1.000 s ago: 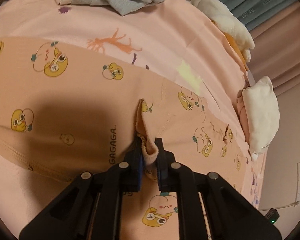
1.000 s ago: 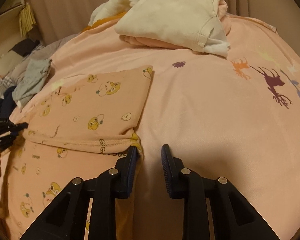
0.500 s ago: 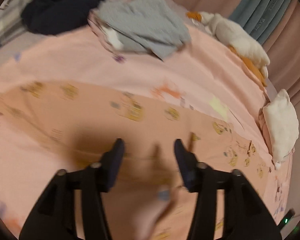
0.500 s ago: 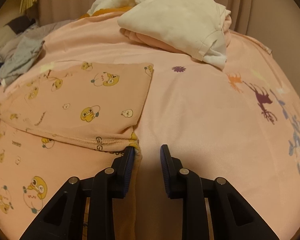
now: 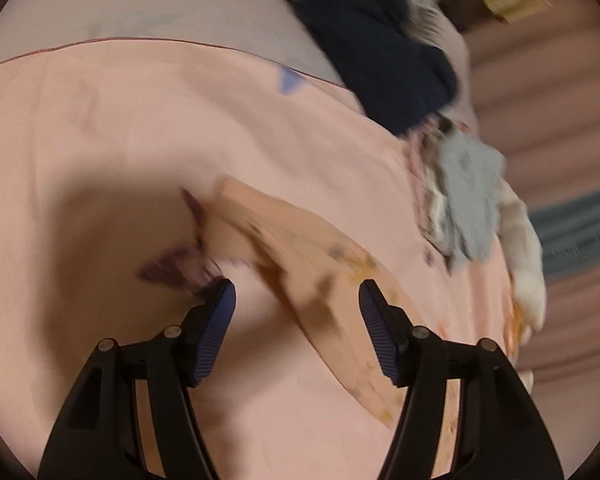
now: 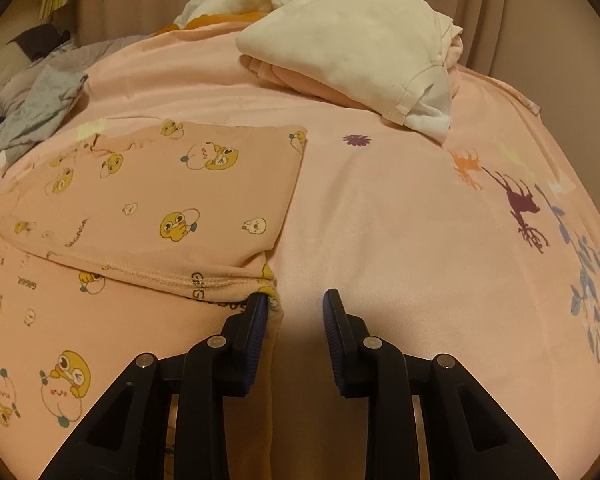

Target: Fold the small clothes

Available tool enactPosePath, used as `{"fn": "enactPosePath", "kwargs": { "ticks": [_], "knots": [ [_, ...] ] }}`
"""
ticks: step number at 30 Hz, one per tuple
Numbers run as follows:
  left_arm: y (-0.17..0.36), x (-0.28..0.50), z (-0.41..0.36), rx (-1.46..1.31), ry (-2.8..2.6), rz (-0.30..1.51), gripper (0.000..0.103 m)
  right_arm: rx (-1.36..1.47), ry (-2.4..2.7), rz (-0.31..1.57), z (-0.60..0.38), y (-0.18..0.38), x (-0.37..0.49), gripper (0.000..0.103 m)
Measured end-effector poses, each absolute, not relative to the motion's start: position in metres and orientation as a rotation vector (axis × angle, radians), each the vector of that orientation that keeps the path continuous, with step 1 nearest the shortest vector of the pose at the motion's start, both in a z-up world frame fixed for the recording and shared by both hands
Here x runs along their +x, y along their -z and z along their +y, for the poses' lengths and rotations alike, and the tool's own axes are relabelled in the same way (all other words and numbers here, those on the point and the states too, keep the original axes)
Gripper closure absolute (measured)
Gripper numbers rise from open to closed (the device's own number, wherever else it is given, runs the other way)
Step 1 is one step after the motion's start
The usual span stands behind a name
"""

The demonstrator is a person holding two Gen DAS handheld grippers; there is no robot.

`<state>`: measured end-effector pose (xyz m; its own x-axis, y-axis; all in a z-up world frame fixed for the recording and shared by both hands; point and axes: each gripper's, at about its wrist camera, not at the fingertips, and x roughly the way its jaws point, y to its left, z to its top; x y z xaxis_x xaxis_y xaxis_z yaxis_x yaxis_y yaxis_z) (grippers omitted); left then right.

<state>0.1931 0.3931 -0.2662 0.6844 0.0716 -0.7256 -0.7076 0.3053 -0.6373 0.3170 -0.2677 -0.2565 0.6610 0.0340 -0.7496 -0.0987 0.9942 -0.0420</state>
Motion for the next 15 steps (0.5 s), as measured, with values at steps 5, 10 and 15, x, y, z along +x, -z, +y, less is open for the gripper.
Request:
{"fn": "enactPosePath", "kwargs": {
  "ticks": [5,10,15],
  "knots": [
    [0.262,0.213,0.390,-1.047,-0.587,0.656,0.072,-0.059,-0.086,0.846,-0.270,0.257,0.317,0.076],
    [0.253,0.245,0.369,-0.884,-0.530,0.690,0.099,-0.060,-0.086,0.846,-0.271,0.257,0.317,0.076],
    [0.222,0.282,0.314,-0.681,-0.397,0.674,0.100,-0.050,-0.091,0.845,-0.272,0.257,0.317,0.076]
  ]
}}
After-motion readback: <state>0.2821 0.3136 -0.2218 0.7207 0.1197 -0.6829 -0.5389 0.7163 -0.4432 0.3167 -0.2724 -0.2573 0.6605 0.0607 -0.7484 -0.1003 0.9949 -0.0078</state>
